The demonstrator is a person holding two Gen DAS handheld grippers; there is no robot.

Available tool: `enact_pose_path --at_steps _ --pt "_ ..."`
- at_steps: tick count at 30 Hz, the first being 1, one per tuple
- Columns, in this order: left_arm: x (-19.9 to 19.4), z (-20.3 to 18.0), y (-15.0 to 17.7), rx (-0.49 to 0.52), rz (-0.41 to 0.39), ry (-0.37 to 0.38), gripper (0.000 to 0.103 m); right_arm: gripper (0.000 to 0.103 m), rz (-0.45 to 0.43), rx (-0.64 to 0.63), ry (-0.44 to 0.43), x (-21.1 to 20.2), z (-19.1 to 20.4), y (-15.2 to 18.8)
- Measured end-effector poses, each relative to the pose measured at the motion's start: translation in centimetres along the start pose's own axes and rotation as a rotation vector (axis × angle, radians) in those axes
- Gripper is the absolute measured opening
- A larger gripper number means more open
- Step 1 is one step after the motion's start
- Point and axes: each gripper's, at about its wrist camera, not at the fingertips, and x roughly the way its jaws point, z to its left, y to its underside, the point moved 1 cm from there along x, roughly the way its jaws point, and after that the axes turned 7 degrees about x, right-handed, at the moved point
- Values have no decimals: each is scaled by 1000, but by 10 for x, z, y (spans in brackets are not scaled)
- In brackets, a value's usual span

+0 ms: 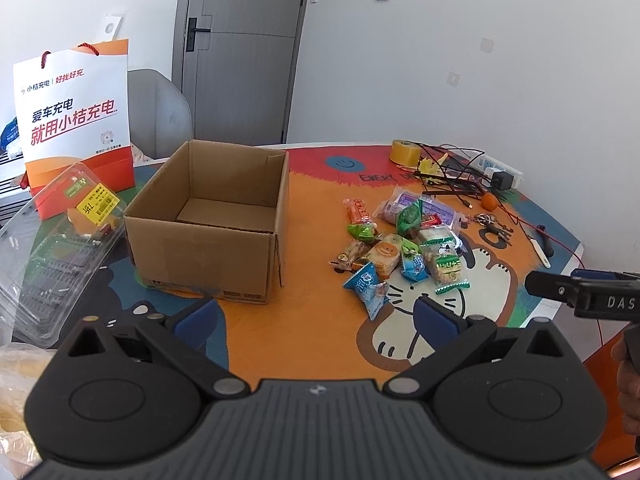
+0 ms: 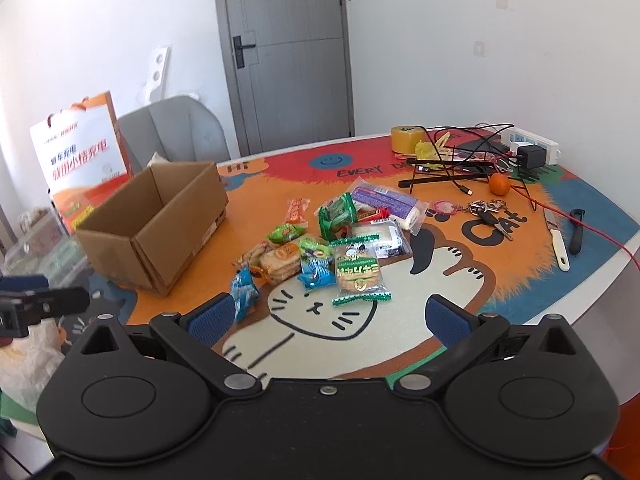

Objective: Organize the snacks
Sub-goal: 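Move both tools toward the snack pile on the table, then grasp the blue snack bag with left tool while right tool grasps green-wrapped cake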

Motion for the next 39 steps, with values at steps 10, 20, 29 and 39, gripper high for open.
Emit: enact_pose_path --at_steps 10,20,29,39 --pt "2 -9 -2 44 -5 -20 103 103 2 5 -8 1 -3 1" --pt "25 -22 0 31 -16 14 103 103 -8 4 22 12 -20 5" --pt "48 -36 -4 73 -51 11 103 103 -31 50 25 28 -46 7" --pt "86 -49 -8 59 -35 36 103 103 -31 54 -1 53 -56 11"
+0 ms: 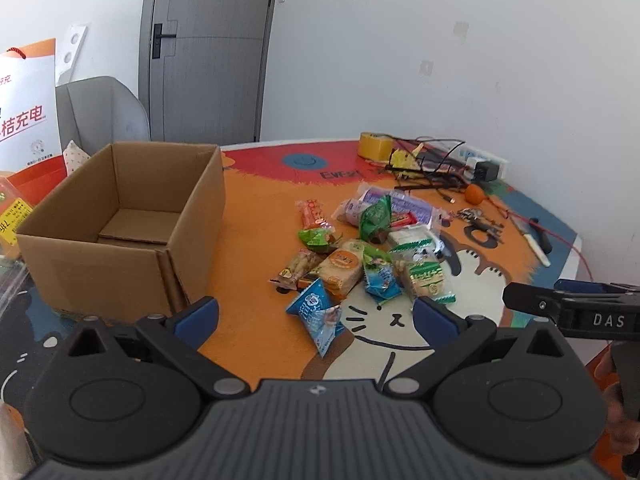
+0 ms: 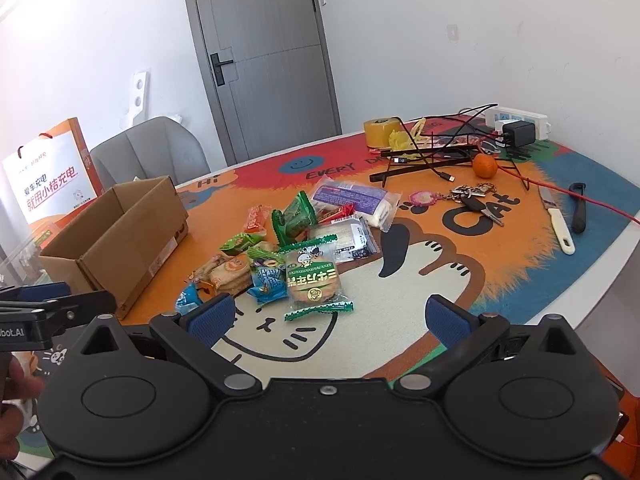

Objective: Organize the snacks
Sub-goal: 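Grasp the blue snack bag with left tool while right tool grasps green-wrapped cake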

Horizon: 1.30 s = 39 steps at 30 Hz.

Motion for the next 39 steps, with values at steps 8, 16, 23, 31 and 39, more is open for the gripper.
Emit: enact_pose_path --at_steps 8,16,23,31,39 --pt "36 2 1 -19 74 1 103 103 18 -17 -6 23 4 3" --pt "67 8 -1 -35 125 37 101 103 21 -12 24 48 1 0" --pt "91 15 0 -43 144 57 85 103 67 -23 15 75 3 -6" --pt "104 16 2 -30 140 66 48 103 106 -28 10 98 9 -4" --pt "103 13 3 -23 118 82 27 92 110 -11 39 116 5 -3"
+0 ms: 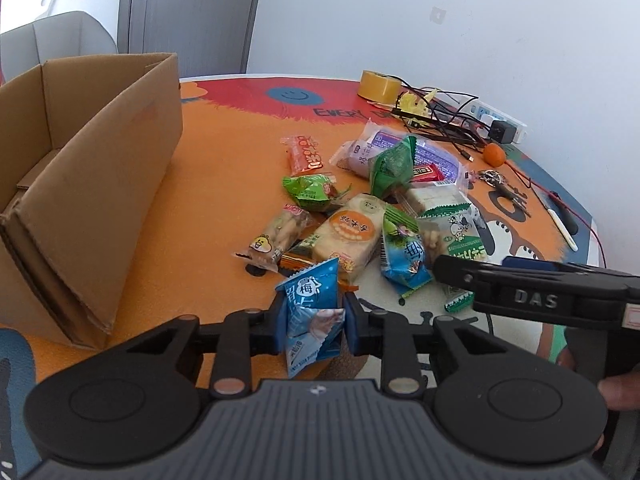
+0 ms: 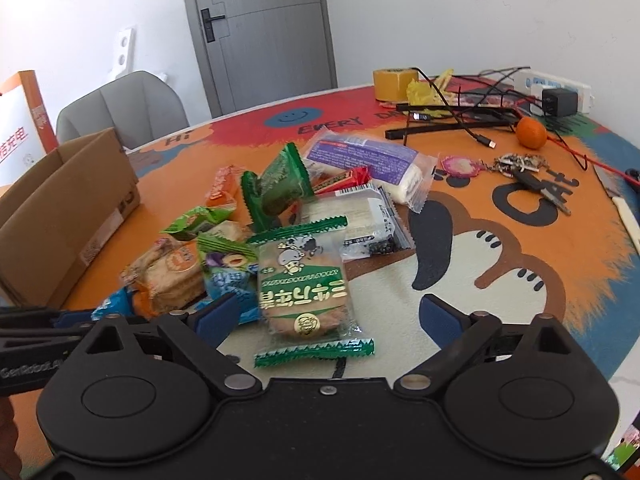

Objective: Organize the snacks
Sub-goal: 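Grasp the blue snack bag with left tool while right tool grasps green-wrapped cake, then carry both snacks to the cardboard box and release them inside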

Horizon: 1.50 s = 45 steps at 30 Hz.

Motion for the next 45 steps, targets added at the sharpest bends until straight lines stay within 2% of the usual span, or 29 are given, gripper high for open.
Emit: enact_pose_path --at_steps 3,5,7,15,29,45 --pt "-3 -1 -2 0 -12 7 27 80 -9 -25 11 2 4 3" --pt "-7 -2 -3 10 -26 4 27 58 -10 -42 0 1 6 3" --pt "-10 -3 -6 14 -37 6 27 50 -3 -22 -20 -1 4 2" --pt "-28 1 -18 32 -89 -10 27 49 -56 5 -54 -21 8 -4" --pt "-65 18 -40 23 -180 -69 27 49 -128 -53 -143 -44 51 -25" --pt "-96 58 -62 -11 -221 -150 27 49 -147 -91 -260 -39 109 -49"
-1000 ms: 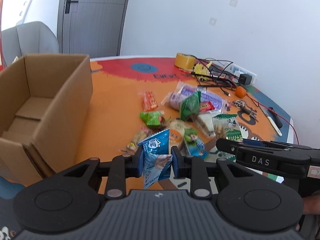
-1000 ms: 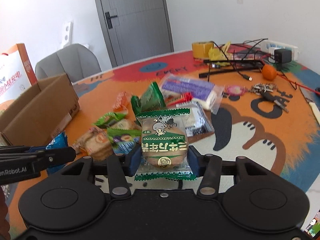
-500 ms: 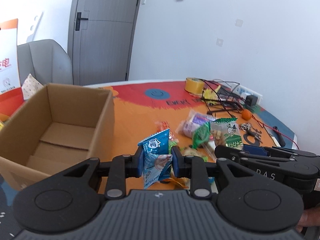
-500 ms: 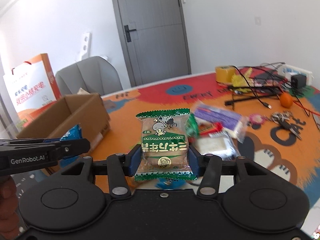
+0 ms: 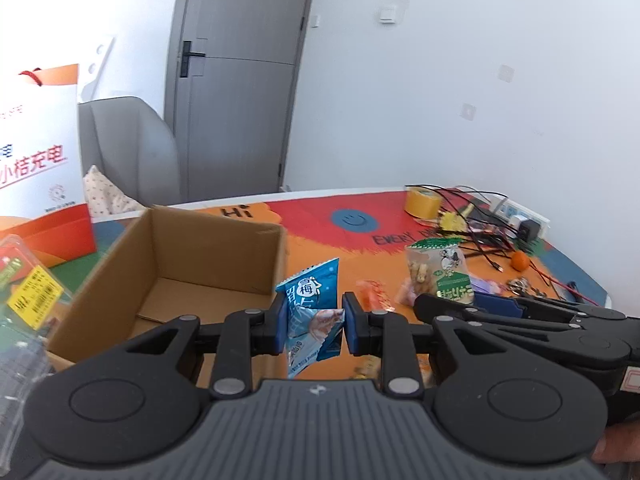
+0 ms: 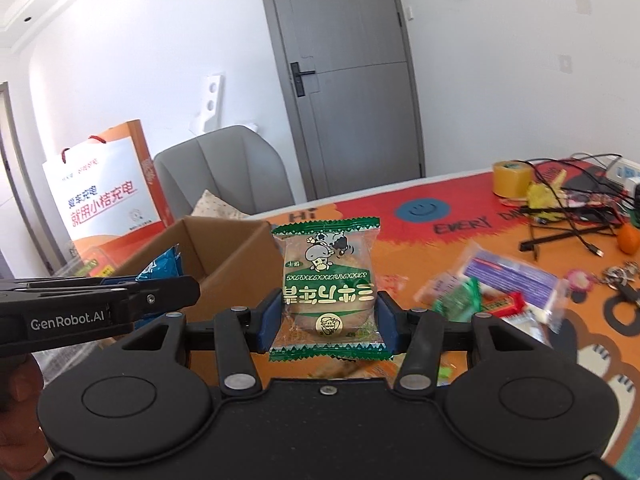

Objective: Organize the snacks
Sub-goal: 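Carry both snacks to the cardboard box and release them inside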

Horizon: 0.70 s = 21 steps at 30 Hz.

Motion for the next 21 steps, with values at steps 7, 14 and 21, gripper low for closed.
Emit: enact_pose_path --at_steps 7,14,21 --pt "-2 27 -13 -4 -13 -36 27 49 -13 -29 -44 10 22 -11" --pt "3 55 -26 -32 0 -87 27 49 0 -46 -97 32 39 -18" --pt "19 82 -35 -70 30 -96 27 49 31 -59 -142 55 54 -25"
